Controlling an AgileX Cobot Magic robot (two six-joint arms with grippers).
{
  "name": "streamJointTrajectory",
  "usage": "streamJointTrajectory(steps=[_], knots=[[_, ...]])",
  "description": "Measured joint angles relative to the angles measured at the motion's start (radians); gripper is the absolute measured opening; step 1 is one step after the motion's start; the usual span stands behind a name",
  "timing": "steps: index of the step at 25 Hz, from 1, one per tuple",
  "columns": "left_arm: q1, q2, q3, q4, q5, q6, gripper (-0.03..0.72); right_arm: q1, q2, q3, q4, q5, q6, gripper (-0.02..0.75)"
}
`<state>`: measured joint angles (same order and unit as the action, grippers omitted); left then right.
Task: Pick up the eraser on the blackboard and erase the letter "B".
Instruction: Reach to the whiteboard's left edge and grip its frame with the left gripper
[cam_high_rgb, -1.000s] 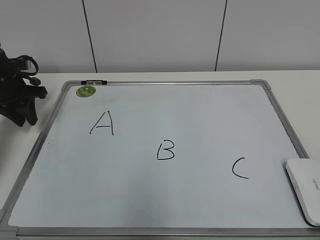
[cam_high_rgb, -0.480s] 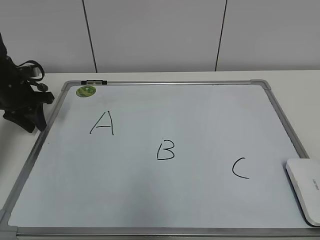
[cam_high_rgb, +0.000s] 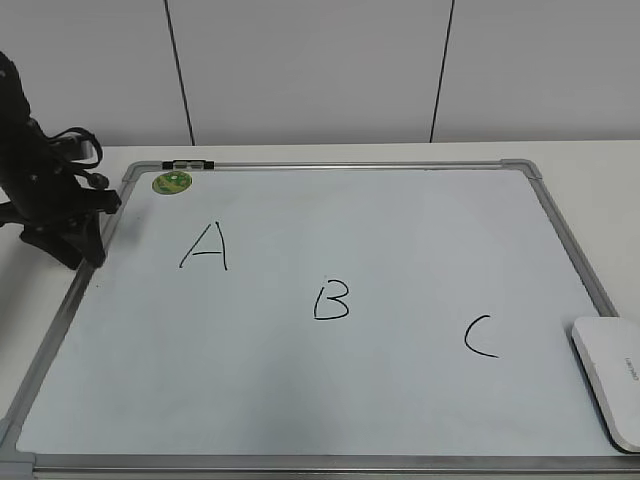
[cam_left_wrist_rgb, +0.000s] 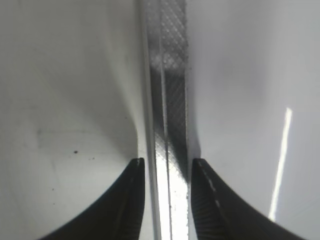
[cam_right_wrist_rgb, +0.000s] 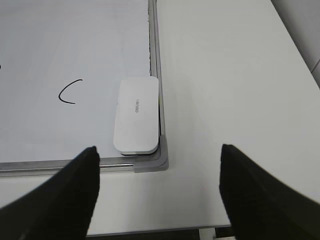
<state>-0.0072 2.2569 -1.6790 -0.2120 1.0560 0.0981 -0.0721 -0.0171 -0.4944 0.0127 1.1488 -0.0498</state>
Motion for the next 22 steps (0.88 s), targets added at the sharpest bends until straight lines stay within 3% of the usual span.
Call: streamJointTrajectory(steps=[22], knots=[[0.000,0.001,0.000,0.000,0.000,0.001,0.240,0.000,0.000,0.000,0.000,0.000,0.000,0.554]])
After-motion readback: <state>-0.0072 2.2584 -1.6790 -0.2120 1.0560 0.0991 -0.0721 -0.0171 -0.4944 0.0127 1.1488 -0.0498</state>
